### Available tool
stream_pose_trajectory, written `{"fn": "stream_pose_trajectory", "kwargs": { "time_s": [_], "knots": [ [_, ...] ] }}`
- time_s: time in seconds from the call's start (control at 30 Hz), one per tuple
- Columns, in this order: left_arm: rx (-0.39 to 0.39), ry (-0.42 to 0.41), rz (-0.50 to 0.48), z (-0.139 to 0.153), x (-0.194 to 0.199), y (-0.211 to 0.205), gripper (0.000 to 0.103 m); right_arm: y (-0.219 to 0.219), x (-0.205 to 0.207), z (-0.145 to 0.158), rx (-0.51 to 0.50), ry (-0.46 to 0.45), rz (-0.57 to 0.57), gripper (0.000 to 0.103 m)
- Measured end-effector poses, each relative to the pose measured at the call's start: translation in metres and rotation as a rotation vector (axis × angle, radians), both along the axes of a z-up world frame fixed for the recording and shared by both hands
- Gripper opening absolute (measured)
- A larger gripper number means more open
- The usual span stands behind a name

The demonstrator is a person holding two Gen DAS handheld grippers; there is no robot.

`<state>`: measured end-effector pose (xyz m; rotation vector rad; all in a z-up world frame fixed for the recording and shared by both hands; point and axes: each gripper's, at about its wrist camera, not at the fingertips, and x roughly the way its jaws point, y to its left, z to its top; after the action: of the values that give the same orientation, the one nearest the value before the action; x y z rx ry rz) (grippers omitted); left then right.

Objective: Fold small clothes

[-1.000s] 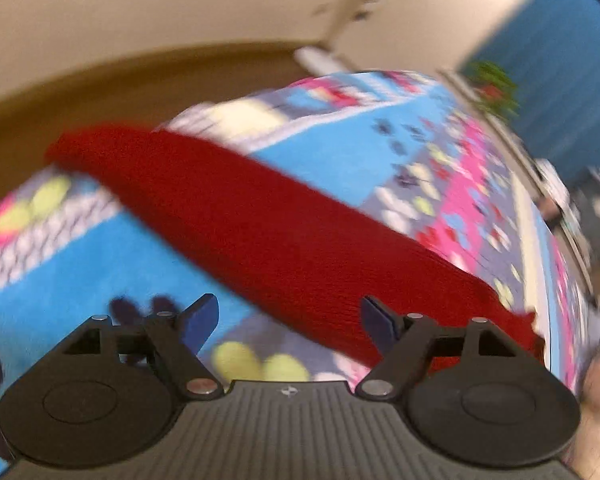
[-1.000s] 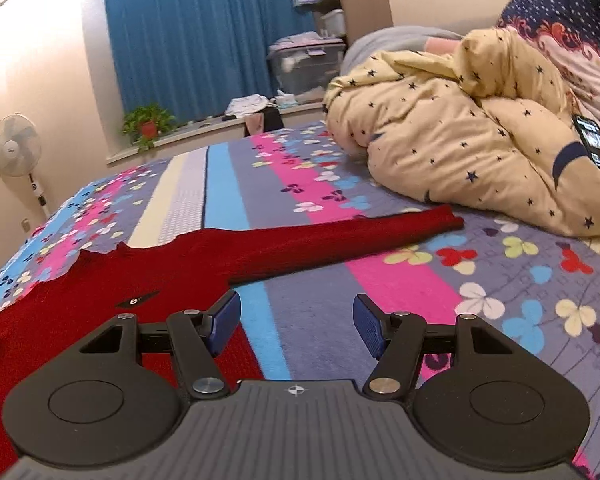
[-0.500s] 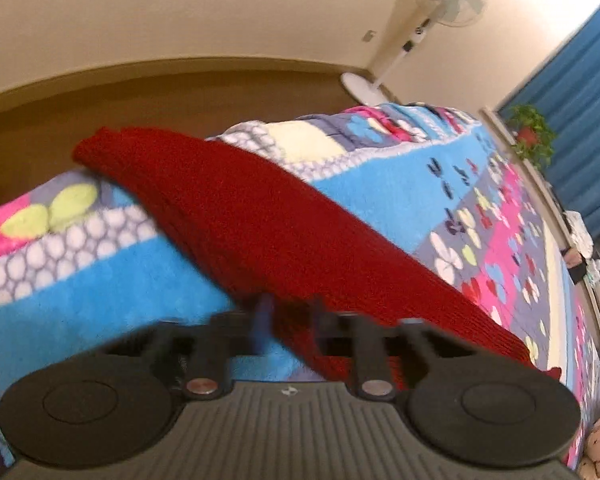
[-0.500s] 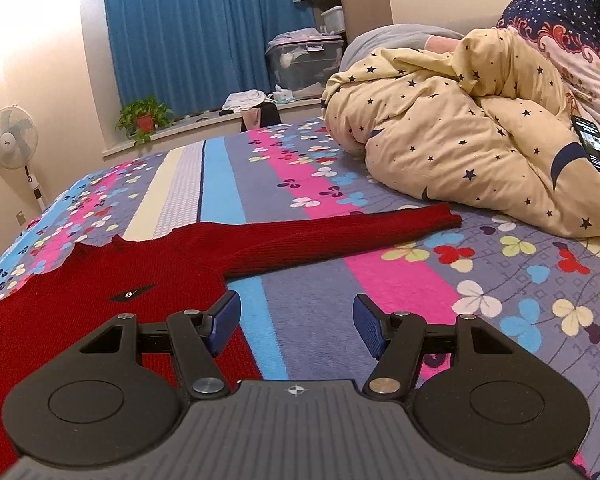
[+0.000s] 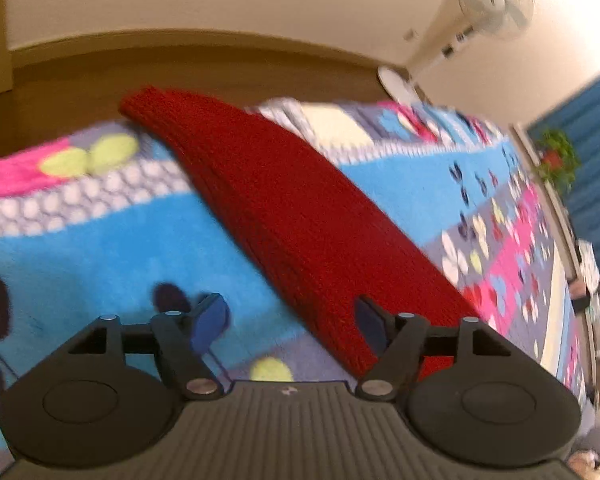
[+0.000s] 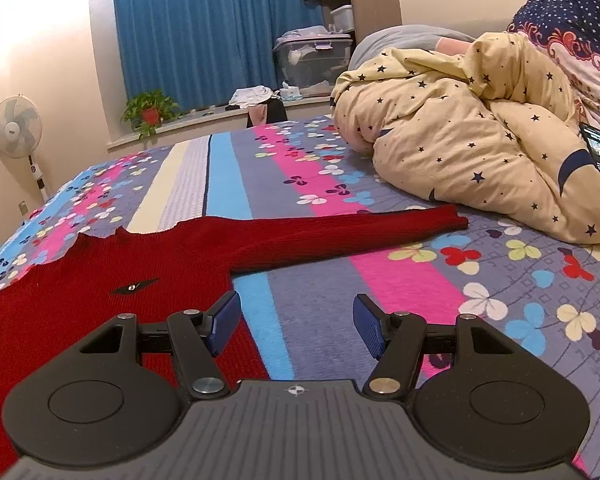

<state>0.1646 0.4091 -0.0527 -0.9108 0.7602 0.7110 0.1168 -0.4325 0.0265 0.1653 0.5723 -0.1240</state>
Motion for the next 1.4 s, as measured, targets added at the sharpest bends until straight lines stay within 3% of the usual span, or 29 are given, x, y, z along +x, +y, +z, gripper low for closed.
{"fn": "stream_pose_trajectory", "kwargs": {
  "time_s": [0.07,0.17,0.27,0.3,0.4,0.6,0.73,0.8,0.9,1.0,1.07,1.13,1.17,1.23,1.3,1.4],
  "knots": [
    [-0.014,0.012,0.008,-0.010,0.004,0.001,0.077,0.003,0.002,-0.001,0.000,0.004,0.001,0.064],
    [0.064,-0.033,0.008,-0.007,0.010,0.005,0.074,0.008,0.004,-0.001,-0.011,0.006,0.014,0.064],
    [0.111,-0.074,-0.006,-0.008,0.013,0.009,0.048,0.012,0.005,-0.002,-0.029,0.010,0.027,0.064],
    [0.116,-0.077,-0.007,-0.010,0.013,0.011,0.024,0.012,0.005,-0.002,-0.033,0.010,0.029,0.064],
    [0.119,-0.105,-0.010,-0.011,0.015,0.017,0.015,0.013,0.005,-0.002,-0.031,0.012,0.024,0.064],
    [0.289,-0.243,-0.073,0.032,0.024,-0.013,0.014,0.012,0.008,-0.004,-0.021,0.017,0.015,0.064],
    [0.360,-0.198,-0.105,0.038,0.035,-0.036,0.014,0.017,0.010,-0.006,-0.034,0.022,0.032,0.064],
    [0.425,-0.200,-0.172,0.044,0.042,-0.061,0.013,0.019,0.011,-0.007,-0.045,0.028,0.039,0.064],
    [0.542,-0.289,-0.388,0.064,0.056,-0.138,0.013,0.022,0.014,-0.008,-0.045,0.040,0.051,0.063],
    [0.595,-0.422,-0.654,0.078,0.063,-0.232,0.013,0.027,0.017,-0.010,-0.049,0.048,0.070,0.052],
    [0.554,-0.486,-0.907,0.075,0.068,-0.292,0.016,0.032,0.018,-0.012,-0.068,0.057,0.079,0.051],
    [0.424,-0.460,-1.158,0.065,0.078,-0.331,0.042,0.036,0.019,-0.014,-0.089,0.063,0.083,0.051],
    [0.412,-0.453,-1.198,0.061,0.078,-0.342,0.042,0.038,0.019,-0.015,-0.097,0.068,0.082,0.051],
    [0.441,-0.463,-1.175,0.062,0.077,-0.345,0.043,0.040,0.020,-0.016,-0.097,0.075,0.079,0.051],
    [0.394,-0.461,-1.137,0.064,0.082,-0.328,0.043,0.043,0.020,-0.019,-0.095,0.081,0.083,0.051],
    [0.395,-0.402,-1.018,0.066,0.093,-0.290,0.044,0.053,0.026,-0.024,-0.080,0.092,0.114,0.051]
  ]
}}
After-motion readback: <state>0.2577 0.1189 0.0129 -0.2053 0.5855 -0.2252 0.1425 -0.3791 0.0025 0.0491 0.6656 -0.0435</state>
